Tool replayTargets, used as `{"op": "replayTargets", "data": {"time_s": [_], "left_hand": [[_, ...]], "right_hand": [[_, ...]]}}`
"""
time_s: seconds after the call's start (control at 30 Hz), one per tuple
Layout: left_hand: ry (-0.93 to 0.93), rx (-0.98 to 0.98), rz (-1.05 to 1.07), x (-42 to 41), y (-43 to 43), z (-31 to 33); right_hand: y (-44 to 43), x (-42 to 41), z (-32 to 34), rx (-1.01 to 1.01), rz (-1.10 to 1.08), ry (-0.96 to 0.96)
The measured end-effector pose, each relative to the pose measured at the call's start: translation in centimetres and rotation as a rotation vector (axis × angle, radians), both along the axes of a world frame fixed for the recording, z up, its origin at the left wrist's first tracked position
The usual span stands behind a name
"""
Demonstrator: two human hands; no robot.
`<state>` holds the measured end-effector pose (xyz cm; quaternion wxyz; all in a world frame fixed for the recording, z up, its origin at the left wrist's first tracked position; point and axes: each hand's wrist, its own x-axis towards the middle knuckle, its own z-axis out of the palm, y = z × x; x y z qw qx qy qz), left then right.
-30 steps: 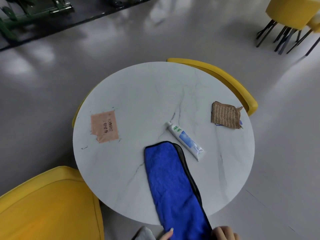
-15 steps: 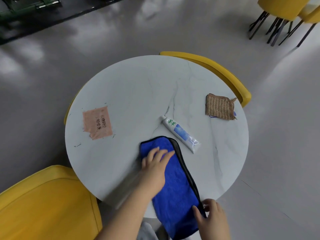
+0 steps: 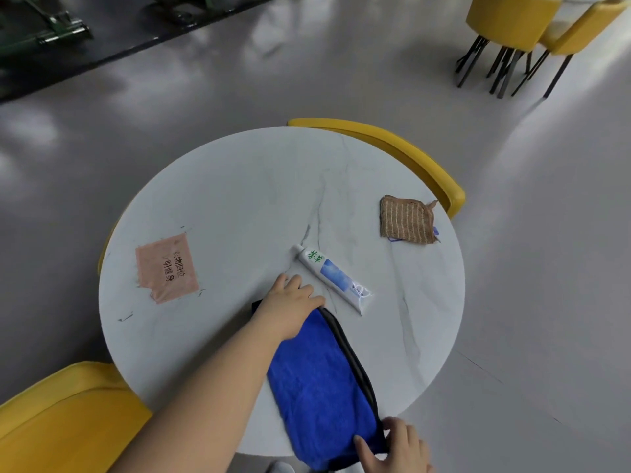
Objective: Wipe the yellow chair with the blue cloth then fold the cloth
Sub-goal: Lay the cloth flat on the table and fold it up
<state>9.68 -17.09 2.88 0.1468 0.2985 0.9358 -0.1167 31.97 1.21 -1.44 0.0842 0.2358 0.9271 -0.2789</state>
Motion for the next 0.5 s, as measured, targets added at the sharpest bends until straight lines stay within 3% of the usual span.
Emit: {"op": "replayTargets", "data": {"time_s": [0.1,0.2,0.33,0.5], "left_hand": [[0.029,-0.041,0.043,-0.3,-1.6,-0.2],[-0.040,-0.033,0.154,-0.3,-5.0,0.1],[-0.123,0.080,0.413,1.0,-10.6,1.5],[-0.142,0.418,0.819,8.5,-15.3,1.7]], "right_hand": [[-0.7,-0.6,0.7,0.003,-0.041,0.056],[-0.3,-3.2,2.7,0.049,-0.062,-0.019],[2.3,-9.0,5.6,0.115,0.320,0.182],[0.9,-16.9,9.5,-0.075,0.606,-0.023]]}}
